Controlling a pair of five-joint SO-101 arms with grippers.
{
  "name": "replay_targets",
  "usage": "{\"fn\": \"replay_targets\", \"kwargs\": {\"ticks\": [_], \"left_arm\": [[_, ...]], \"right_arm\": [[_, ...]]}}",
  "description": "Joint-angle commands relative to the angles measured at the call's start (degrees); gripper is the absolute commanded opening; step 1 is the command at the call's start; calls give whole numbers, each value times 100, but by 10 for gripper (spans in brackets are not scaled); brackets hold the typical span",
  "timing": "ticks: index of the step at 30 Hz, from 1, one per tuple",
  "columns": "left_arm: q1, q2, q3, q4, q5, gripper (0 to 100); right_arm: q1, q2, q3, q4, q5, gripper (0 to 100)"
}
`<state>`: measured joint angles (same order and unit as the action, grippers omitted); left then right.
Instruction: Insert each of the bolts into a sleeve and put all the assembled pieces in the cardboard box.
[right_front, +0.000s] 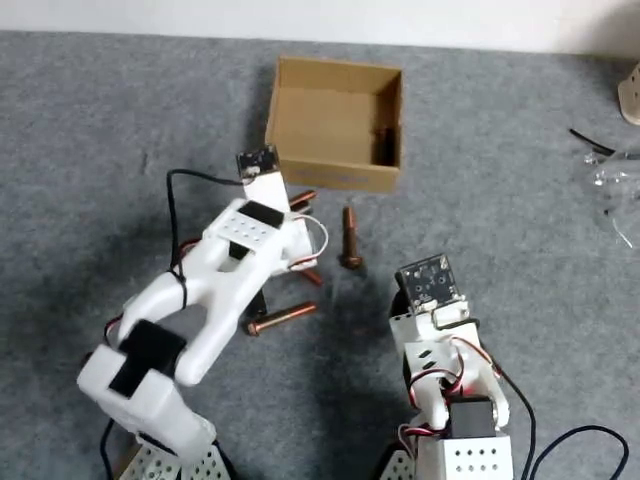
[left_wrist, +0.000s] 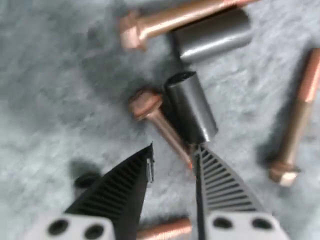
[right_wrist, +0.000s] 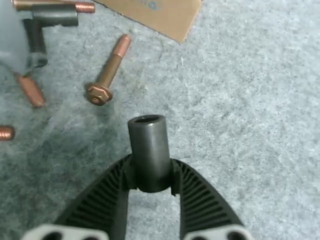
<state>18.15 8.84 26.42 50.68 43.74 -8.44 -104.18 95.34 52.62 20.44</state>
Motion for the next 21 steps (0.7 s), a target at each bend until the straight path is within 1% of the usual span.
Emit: {"fn": "replay_targets", "kwargs": {"ticks": [1,3,9,14,15,17,21], "left_arm": [[22,295,-31,-273,290,130],[-13,268,-57,-281,457,130],[-180,277,-171,-255,492,130],[-567,233,-207,-264,519,130],[-611,233,-207,-273,624,130],[-637,277,-207,-264,835,130],[-664,277,-198,-255,853,127]], "right_arm": [[48,-92,22,-215,-18,5],[48,-92,22,-215,-18,5],[48,-92,22,-215,-18,5],[48,-92,22,-215,-18,5],[48,-92,22,-215,-18,5],[48,-92,22,-215,-18,5],[48,-92,22,-215,-18,5]]}}
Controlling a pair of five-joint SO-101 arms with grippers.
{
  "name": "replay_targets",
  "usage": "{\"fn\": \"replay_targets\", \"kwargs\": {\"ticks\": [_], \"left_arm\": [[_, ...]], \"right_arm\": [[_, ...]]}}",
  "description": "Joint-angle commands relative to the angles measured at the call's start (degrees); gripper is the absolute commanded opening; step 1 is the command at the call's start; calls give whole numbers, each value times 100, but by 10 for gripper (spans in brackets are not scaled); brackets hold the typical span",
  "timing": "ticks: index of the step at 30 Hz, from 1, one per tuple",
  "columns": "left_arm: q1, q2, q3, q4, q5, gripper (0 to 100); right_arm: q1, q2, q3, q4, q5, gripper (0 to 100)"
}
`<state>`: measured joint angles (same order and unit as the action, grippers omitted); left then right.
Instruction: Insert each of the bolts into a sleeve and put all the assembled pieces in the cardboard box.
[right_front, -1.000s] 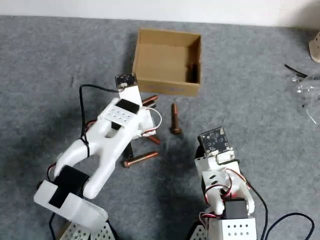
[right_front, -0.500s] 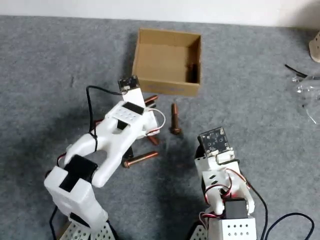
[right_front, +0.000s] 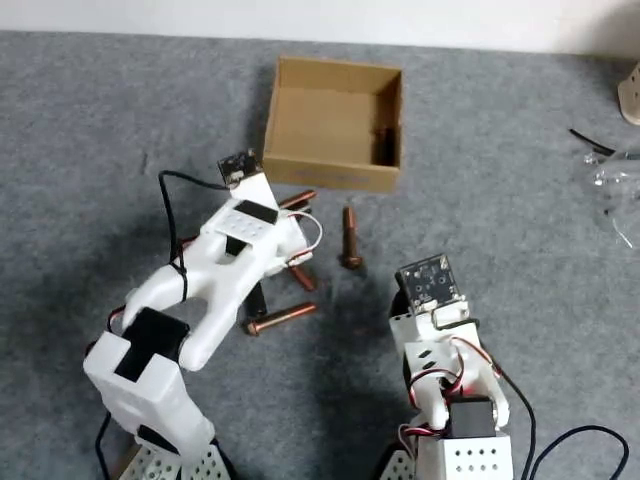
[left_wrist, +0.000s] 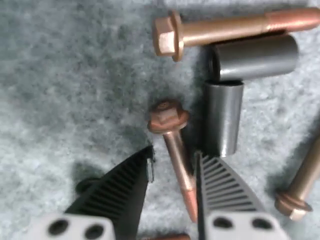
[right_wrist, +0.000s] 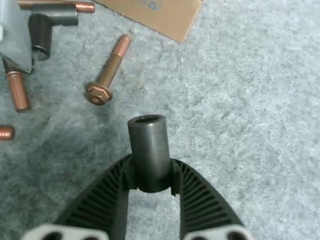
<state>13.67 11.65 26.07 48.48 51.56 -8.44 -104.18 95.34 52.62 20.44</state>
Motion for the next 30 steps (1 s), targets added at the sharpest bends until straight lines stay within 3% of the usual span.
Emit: {"fn": "replay_targets", "kwargs": {"ticks": [1,4,12,17,21,26,30], "left_arm": [[-215,4,-154,-35,70,114],[-224,4,-145,-35,53,2],[-189,-48,-136,-26,35,5],[-171,-110,-180,44,-404,5],[-171,-813,-136,484,-422,5],[-180,-2000,-4,1275,-1187,4],[-224,-2976,945,905,-1477,4]], "right_arm": [[48,-92,22,-215,-18,5],[48,-92,22,-215,-18,5],[48,-92,101,-242,-18,5],[48,-92,242,-251,141,5],[48,-92,242,-251,141,5],[48,-92,242,-251,149,5],[48,-92,242,-251,141,5]]}}
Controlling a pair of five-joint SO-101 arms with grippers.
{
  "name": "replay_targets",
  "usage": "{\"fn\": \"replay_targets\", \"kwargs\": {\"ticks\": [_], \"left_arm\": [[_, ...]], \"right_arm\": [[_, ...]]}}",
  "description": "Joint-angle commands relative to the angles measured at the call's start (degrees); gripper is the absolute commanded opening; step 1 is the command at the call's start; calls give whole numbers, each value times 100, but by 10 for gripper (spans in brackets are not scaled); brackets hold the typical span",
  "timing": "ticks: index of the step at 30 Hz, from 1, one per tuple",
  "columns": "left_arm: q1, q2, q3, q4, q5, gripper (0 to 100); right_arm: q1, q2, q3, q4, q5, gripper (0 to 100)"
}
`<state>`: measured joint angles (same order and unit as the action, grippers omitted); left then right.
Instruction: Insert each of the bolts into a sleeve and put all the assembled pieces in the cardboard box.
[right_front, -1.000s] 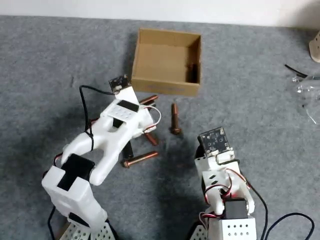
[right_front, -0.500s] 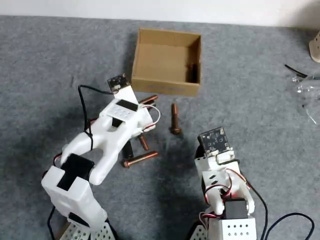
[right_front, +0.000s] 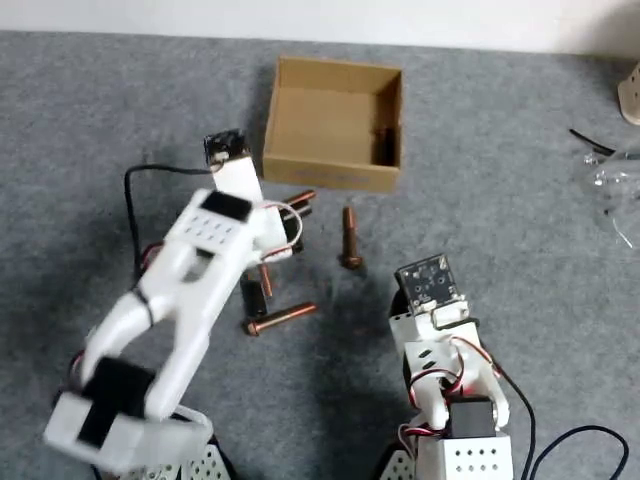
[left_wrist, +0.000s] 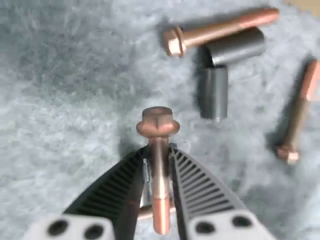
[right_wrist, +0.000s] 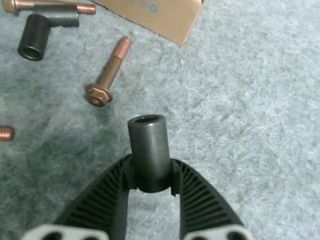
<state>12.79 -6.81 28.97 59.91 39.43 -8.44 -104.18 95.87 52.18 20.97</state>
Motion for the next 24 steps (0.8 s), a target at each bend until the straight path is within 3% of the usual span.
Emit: {"fn": "replay_targets", "kwargs": {"ticks": [1,10,24], "left_arm": [[-136,-1402,927,-431,-325,4],[-136,-4277,2905,-1354,-1073,4],[-145,-7864,4523,-1415,-1073,5]], "right_arm": [[48,-92,189,-207,88,5],[48,-92,180,-207,88,5],[40,-92,180,-207,79,5]]}}
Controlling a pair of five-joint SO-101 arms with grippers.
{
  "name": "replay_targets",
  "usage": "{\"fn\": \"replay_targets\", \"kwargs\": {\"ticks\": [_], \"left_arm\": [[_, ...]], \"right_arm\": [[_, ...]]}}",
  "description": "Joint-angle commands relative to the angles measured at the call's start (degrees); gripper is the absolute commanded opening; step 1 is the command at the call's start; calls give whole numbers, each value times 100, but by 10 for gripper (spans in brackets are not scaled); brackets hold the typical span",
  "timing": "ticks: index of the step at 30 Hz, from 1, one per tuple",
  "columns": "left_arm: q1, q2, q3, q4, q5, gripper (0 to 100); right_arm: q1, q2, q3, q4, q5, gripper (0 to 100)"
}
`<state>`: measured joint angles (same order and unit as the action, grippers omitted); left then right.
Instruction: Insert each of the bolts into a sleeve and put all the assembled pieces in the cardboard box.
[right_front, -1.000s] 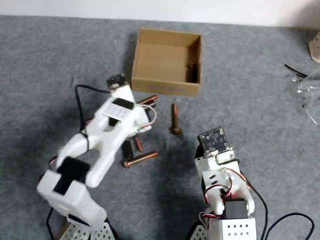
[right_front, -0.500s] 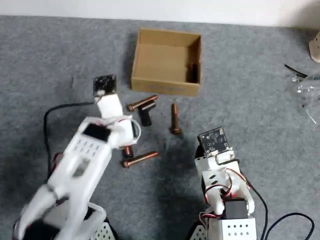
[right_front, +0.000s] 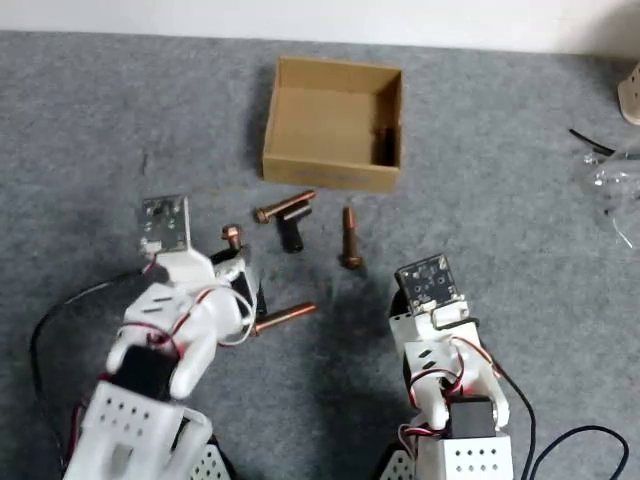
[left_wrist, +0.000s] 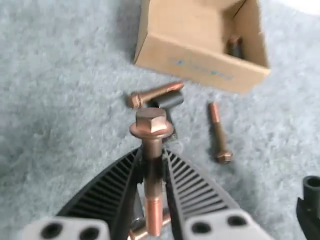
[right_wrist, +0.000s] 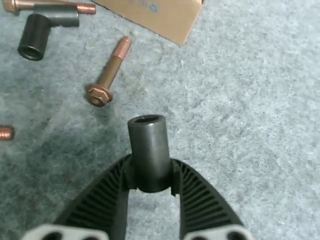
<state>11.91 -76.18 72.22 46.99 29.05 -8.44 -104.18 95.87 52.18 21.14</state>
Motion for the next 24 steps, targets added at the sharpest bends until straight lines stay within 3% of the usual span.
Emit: {"fn": "replay_targets", "kwargs": {"ticks": [1,9,15,24], "left_arm": [[-57,-1156,312,-123,-35,5],[-57,-2818,1147,-132,-492,5],[-66,-2809,1763,-985,-510,5],[-637,-2809,1895,-1679,-466,5]], "right_arm": [[40,-92,180,-207,62,5],[40,-92,180,-189,62,5],[-4,-101,84,-215,-299,5],[-1420,-101,-145,-655,-431,5]]}}
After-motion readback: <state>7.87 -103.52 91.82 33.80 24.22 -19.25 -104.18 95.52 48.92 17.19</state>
